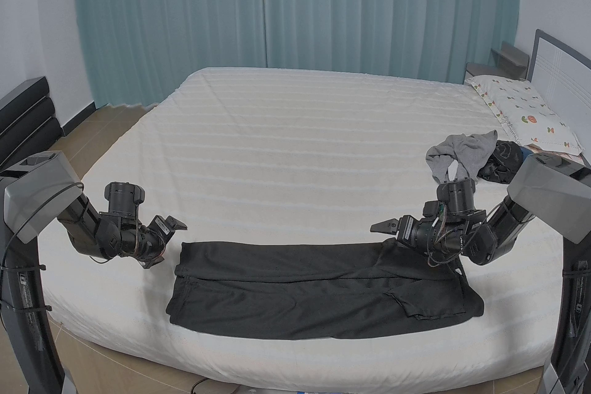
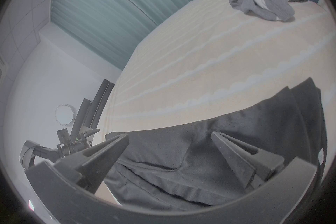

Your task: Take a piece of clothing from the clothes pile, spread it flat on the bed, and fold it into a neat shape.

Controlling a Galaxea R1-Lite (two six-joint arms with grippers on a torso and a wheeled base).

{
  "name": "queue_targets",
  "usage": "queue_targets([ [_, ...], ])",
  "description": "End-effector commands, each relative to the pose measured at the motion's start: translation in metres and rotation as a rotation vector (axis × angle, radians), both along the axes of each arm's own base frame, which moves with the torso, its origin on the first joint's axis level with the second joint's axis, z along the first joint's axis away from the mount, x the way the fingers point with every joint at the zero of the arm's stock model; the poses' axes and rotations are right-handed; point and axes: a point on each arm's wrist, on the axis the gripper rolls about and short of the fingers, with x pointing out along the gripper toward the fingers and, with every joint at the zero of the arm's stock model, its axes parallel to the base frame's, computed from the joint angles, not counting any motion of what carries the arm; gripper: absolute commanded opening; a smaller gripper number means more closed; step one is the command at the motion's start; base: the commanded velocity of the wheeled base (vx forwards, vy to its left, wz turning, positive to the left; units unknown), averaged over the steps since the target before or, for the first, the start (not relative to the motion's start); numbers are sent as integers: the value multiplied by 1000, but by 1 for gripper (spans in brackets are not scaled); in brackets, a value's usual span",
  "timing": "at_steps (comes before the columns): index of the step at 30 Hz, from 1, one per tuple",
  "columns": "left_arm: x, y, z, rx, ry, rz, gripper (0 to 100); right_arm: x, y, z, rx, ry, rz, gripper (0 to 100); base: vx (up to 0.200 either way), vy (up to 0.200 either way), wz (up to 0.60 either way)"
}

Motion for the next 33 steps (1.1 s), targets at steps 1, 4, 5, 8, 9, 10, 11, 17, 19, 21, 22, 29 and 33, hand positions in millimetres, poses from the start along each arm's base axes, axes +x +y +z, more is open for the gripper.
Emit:
queue_targets([
  [1,0,0,-1,0,1,2,100,12,6,-8,9,24,-6,100,0,0,0],
  [4,0,0,0,0,-1,2,100,18,7,-10,24,26,-12,100,0,0,0],
  [5,0,0,-1,0,1,2,100,20,10,-11,30,24,-14,100,0,0,0],
  [8,0,0,-1,1,1,1,100,25,13,-15,36,28,-16,100,0,0,0],
  [9,0,0,-1,1,1,1,100,26,20,-17,36,25,-3,100,0,0,0],
  [10,0,0,-1,1,1,-1,100,27,21,-16,36,24,-2,100,0,0,0],
  [11,0,0,-1,1,1,1,100,27,22,-18,34,28,0,100,0,0,0],
  [17,0,0,-1,1,1,1,100,28,23,-20,32,48,-1,100,0,0,0],
  [19,0,0,-1,1,1,1,100,28,23,-19,39,41,-6,100,0,0,0],
  [21,0,0,-1,1,1,1,100,28,23,-19,39,41,-6,100,0,0,0],
  [22,0,0,-1,-1,1,1,100,30,20,-4,75,20,-32,100,0,0,0],
  [29,-3,0,4,6,-13,-6,100,4,-10,49,141,-11,-115,100,0,0,0],
  [33,-14,-2,16,-24,-21,-38,100,-26,-30,55,129,33,-155,100,0,0,0],
])
